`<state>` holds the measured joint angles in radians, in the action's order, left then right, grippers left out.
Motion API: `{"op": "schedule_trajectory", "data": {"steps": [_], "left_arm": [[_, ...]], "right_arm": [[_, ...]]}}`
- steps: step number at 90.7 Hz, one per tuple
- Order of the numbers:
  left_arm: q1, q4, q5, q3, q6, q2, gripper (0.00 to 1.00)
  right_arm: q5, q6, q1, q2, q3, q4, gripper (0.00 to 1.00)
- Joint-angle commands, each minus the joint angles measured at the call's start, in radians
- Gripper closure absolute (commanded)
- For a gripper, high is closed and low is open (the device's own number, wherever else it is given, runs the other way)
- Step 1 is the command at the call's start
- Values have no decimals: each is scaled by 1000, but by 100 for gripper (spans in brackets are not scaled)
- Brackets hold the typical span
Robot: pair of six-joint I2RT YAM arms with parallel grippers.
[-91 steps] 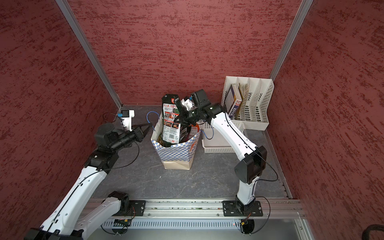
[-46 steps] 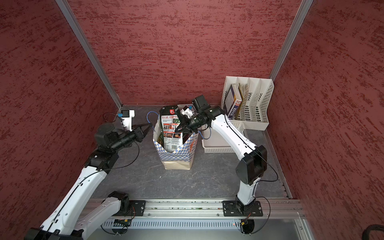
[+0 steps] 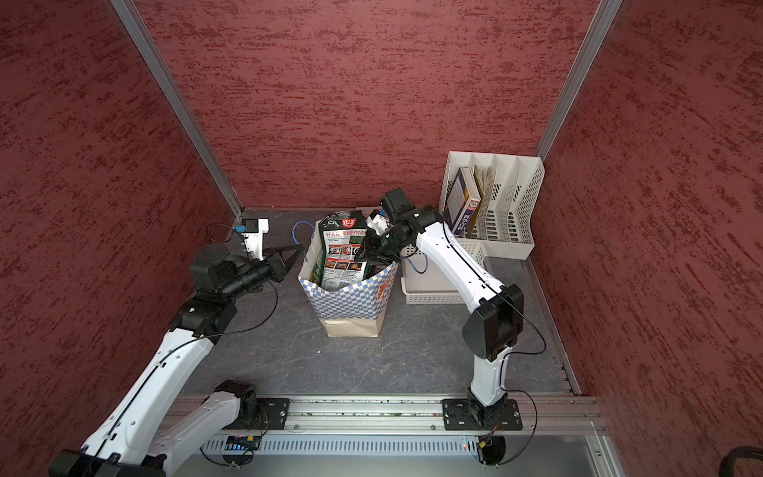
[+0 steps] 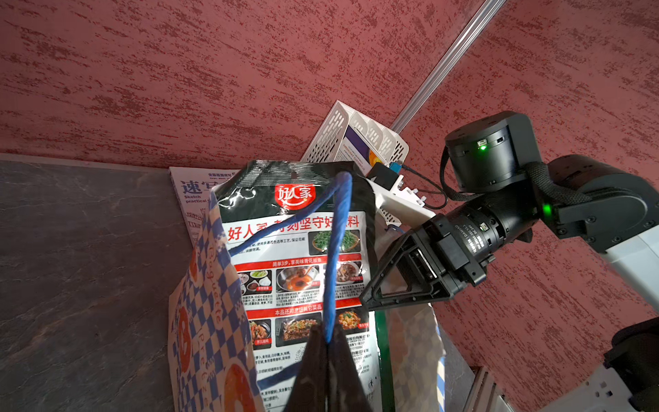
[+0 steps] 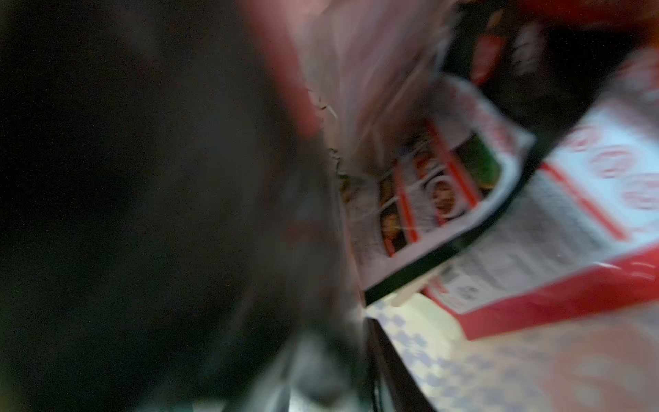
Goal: Place the condiment packets inside the bag
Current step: Place the condiment packet in the paper bag.
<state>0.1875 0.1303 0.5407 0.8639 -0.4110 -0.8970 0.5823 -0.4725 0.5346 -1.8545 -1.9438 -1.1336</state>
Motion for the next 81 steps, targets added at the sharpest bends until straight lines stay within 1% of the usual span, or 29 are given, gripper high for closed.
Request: {"op": "schedule_trajectory", "data": {"steps": [1, 10, 19, 28, 37, 48, 53, 60, 69, 76, 81], "left_arm": [[7, -98, 8, 33, -3, 4, 100], [9, -104, 12, 39, -9, -4, 100], [9, -100, 12, 43, -7, -9, 100], [9, -95, 8, 42, -6, -11, 100], [10, -99, 7, 40, -6, -12, 100], [12, -108, 11, 41, -7, -19, 100], [13, -111, 13, 41, -6, -21, 100], [15, -114, 13, 39, -7, -24, 100], [16, -116, 11, 40, -9, -25, 100], [18, -115, 6, 42, -9, -22, 100], [17, -114, 1, 42, -7, -23, 100]], "right_arm": [[-193, 60, -5, 52, -56, -86, 54], [-289, 86, -5, 85, -70, -102, 50], [-352, 118, 6, 128, -70, -70, 45], [-424, 175, 62, 157, -72, -18, 42], [-440, 200, 125, 147, -70, 49, 42], [-422, 185, 139, 81, -67, 140, 46], [-460, 191, 139, 49, -66, 193, 47], [-545, 211, 139, -2, -72, 252, 48], [-657, 235, 138, -95, -101, 262, 48], [-683, 229, 139, -148, -127, 233, 48], [-685, 217, 138, -171, -117, 220, 48]]}}
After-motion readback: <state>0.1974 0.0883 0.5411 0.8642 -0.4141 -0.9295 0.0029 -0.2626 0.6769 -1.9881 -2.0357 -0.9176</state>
